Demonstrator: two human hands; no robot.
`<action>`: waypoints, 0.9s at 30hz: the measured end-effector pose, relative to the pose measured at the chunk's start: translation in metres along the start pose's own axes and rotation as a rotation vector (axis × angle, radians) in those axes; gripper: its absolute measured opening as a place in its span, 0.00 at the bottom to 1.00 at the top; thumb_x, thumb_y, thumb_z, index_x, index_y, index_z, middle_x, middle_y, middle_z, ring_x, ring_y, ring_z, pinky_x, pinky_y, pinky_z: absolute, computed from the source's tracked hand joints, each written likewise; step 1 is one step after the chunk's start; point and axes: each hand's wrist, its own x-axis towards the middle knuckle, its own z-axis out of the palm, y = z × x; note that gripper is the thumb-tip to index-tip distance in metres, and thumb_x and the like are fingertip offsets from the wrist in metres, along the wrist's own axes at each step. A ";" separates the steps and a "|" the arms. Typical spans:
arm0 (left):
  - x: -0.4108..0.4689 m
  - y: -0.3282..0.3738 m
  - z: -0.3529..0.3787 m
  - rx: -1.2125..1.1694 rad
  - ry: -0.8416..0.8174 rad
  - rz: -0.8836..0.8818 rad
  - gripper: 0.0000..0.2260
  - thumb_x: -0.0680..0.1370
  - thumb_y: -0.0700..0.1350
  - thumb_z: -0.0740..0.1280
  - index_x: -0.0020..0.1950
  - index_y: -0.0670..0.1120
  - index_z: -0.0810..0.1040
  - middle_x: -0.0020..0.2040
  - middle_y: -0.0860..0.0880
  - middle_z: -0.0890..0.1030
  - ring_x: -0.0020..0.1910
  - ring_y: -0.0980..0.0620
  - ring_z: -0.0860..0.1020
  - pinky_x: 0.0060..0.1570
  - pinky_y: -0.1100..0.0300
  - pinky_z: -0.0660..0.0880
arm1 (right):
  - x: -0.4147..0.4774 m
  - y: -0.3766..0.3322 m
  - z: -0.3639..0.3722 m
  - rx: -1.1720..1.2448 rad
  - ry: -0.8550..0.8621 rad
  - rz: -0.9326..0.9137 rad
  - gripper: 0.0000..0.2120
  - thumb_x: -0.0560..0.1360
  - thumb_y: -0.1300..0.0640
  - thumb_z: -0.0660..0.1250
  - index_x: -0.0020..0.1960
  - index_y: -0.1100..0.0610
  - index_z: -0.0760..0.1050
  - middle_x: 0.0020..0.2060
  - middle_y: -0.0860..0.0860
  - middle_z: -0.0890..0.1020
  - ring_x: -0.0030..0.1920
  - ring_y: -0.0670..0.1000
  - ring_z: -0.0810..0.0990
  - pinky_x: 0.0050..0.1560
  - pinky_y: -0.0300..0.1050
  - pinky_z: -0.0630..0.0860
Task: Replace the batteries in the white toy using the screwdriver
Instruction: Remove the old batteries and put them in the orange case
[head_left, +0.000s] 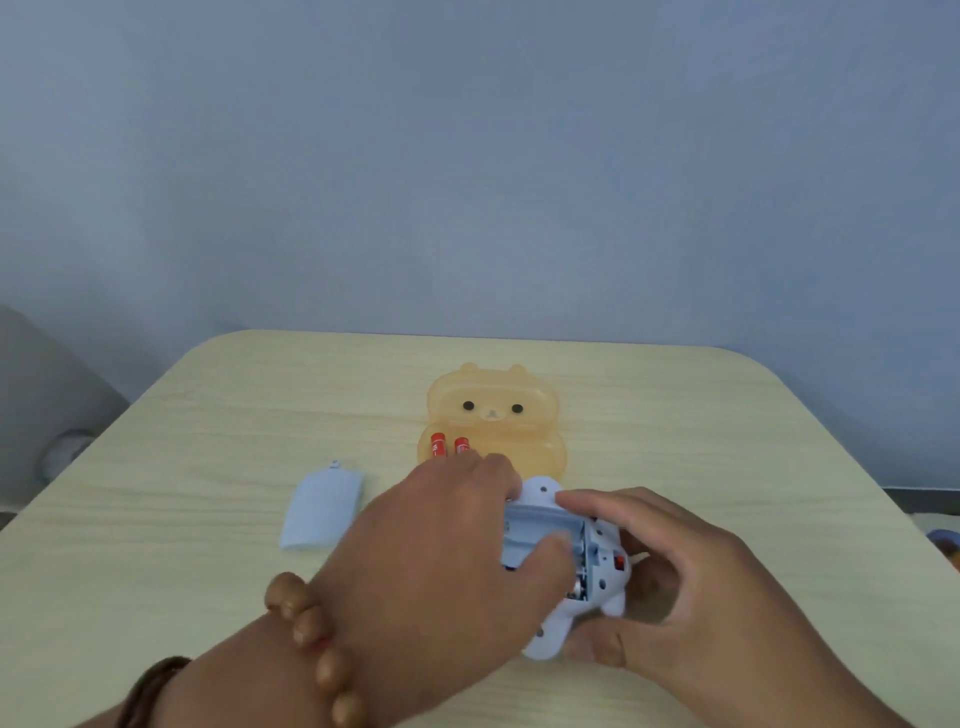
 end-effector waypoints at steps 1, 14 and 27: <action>-0.005 0.010 0.002 0.019 0.029 -0.012 0.16 0.72 0.66 0.57 0.54 0.58 0.66 0.49 0.60 0.72 0.48 0.60 0.71 0.46 0.63 0.71 | 0.000 0.001 0.000 0.002 0.002 -0.008 0.36 0.57 0.58 0.86 0.60 0.35 0.79 0.56 0.37 0.81 0.50 0.44 0.85 0.46 0.36 0.81; 0.010 0.027 0.012 0.154 0.006 -0.073 0.19 0.69 0.66 0.58 0.46 0.53 0.58 0.45 0.58 0.65 0.48 0.54 0.65 0.43 0.61 0.64 | 0.001 0.023 0.010 0.065 0.095 -0.088 0.35 0.58 0.51 0.76 0.62 0.31 0.76 0.59 0.39 0.82 0.57 0.45 0.84 0.55 0.49 0.82; 0.015 0.030 0.011 0.145 -0.010 -0.125 0.21 0.70 0.64 0.62 0.49 0.51 0.60 0.49 0.53 0.68 0.52 0.51 0.66 0.45 0.59 0.67 | 0.001 0.012 0.004 0.120 0.017 -0.054 0.38 0.52 0.46 0.77 0.61 0.32 0.76 0.59 0.37 0.82 0.55 0.43 0.85 0.50 0.34 0.81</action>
